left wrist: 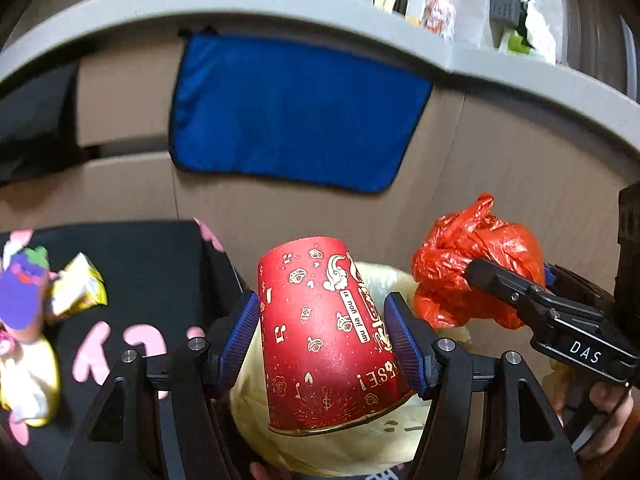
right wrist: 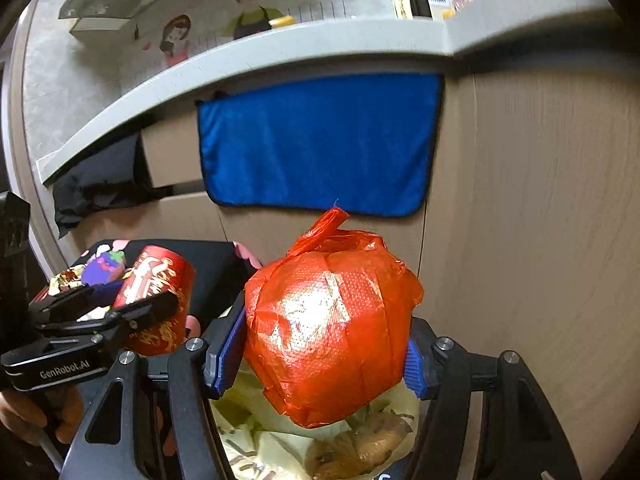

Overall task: Collect trash
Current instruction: 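Carry cup and bag over the yellow bin and open both tools, then move the left tool to the red drink can and grasp it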

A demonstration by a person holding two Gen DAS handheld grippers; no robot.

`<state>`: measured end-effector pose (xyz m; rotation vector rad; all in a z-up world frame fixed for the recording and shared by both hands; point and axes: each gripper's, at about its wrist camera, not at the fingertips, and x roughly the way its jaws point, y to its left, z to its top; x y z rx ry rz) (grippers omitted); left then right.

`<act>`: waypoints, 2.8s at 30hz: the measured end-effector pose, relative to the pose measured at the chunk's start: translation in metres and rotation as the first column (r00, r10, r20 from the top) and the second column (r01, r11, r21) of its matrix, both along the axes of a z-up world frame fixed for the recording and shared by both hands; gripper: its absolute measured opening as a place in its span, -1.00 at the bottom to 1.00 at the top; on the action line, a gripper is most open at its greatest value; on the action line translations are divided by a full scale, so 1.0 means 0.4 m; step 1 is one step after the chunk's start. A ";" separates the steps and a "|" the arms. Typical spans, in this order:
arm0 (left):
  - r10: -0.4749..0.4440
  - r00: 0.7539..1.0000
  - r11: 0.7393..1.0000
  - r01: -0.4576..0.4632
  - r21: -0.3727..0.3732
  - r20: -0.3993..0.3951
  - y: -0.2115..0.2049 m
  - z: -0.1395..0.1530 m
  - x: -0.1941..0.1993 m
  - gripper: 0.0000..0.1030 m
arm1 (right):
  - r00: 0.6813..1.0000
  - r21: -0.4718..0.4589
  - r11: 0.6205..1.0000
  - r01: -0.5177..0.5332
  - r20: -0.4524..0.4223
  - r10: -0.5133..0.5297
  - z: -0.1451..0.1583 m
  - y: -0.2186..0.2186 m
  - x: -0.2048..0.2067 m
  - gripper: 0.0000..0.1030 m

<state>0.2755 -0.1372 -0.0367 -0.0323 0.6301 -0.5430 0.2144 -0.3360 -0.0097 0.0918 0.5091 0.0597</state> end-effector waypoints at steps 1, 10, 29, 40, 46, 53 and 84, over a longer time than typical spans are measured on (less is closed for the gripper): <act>-0.007 1.000 1.000 0.007 -0.002 -0.006 -0.006 -0.006 0.002 0.27 | 1.000 0.006 1.000 0.003 -0.007 -0.003 -0.008 -0.006 0.006 0.20; -0.020 0.996 0.998 0.015 -0.057 -0.090 -0.009 -0.036 0.037 0.45 | 0.999 0.038 0.999 0.025 -0.049 -0.023 -0.055 -0.041 0.028 0.20; 0.080 0.996 0.994 -0.084 -0.077 -0.049 0.171 0.013 -0.060 0.55 | 0.998 -0.033 0.999 -0.041 -0.046 0.039 -0.054 0.064 0.037 0.52; 0.321 0.946 0.941 -0.313 -0.132 0.047 0.431 0.127 -0.193 0.48 | 0.990 -0.072 0.990 -0.120 0.072 0.125 0.072 0.255 -0.032 0.52; 0.504 0.860 0.861 -0.491 -0.131 0.085 0.638 0.137 -0.256 0.44 | 0.961 -0.003 0.963 -0.270 0.053 0.270 0.099 0.395 -0.019 0.52; 0.730 0.683 0.666 -0.715 -0.211 -0.012 0.914 0.071 -0.268 0.44 | 0.915 -0.074 0.913 -0.401 0.018 0.403 0.069 0.609 0.002 0.51; 0.585 0.703 0.615 -0.710 -0.344 -0.404 1.062 -0.196 -0.006 -0.02 | 0.856 -0.078 0.867 -0.492 -0.225 0.466 -0.181 0.723 0.120 0.51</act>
